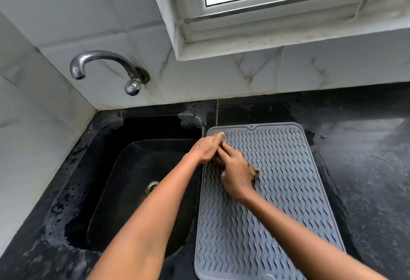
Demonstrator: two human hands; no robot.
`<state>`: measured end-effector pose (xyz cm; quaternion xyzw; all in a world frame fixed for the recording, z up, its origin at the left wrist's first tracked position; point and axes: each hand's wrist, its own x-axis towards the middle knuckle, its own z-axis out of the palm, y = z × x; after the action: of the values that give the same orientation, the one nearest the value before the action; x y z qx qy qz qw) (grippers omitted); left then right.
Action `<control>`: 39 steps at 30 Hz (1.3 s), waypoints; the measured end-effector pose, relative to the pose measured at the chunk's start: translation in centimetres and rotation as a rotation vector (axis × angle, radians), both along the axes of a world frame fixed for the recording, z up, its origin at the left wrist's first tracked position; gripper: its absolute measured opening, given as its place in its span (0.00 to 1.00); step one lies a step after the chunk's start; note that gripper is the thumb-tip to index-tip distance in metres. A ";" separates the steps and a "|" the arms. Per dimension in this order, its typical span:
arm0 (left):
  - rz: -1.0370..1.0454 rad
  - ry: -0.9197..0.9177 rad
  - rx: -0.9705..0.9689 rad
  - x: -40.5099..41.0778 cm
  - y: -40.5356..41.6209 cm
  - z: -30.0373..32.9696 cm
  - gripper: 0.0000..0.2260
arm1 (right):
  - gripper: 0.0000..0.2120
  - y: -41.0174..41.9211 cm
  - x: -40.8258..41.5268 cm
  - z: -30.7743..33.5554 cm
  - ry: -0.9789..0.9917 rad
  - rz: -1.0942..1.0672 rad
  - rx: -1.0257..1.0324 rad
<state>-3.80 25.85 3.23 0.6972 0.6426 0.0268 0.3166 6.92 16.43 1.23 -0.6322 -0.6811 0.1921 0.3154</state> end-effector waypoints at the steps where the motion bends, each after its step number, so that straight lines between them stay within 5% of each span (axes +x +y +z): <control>1: 0.084 -0.079 -0.053 -0.1 -0.3 0.2 0.32 | 0.35 1.1 -0.2 -0.1 -0.049 0.026 -0.047; 5: 0.130 -0.121 -0.165 0.3 -1.1 -0.2 0.39 | 0.29 -1.5 -0.8 -0.9 -0.199 0.266 0.091; 12: -0.025 -0.097 -0.136 0.5 -1.5 -0.8 0.31 | 0.12 -14.2 -0.3 -1.7 0.080 0.467 0.090; 16: 0.130 -0.336 -0.212 0.5 -2.8 -0.8 0.38 | 0.23 -9.9 -0.5 0.2 0.190 0.190 0.080; 19: 0.247 -0.503 -0.282 0.1 -4.2 -0.3 0.46 | 0.29 -5.7 -1.7 0.7 0.036 0.098 0.021; 22: 0.234 -0.445 -0.322 0.0 -5.1 -0.2 0.52 | 0.29 -6.4 -2.0 -0.1 -0.147 0.279 0.054; 26: 0.119 -0.348 -0.292 0.4 -5.0 -0.3 0.44 | 0.11 -14.8 -1.1 -2.3 -0.081 0.355 0.175; 33: -0.051 -0.085 -0.243 1.3 -6.7 1.3 0.36 | 0.15 -13.9 -1.6 0.4 0.080 0.201 0.090; 36: -0.070 0.019 -0.270 1.8 -7.9 0.9 0.40 | 0.26 -10.1 -2.1 0.7 -0.111 0.192 0.042; 39: -0.094 0.044 -0.239 1.8 -9.1 0.1 0.42 | 0.25 -10.8 -2.1 -0.2 -0.267 0.341 0.064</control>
<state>-1.96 16.80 3.32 0.6842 0.6148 -0.0801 0.3841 4.82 5.62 1.03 -0.5173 -0.8198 0.1352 0.2052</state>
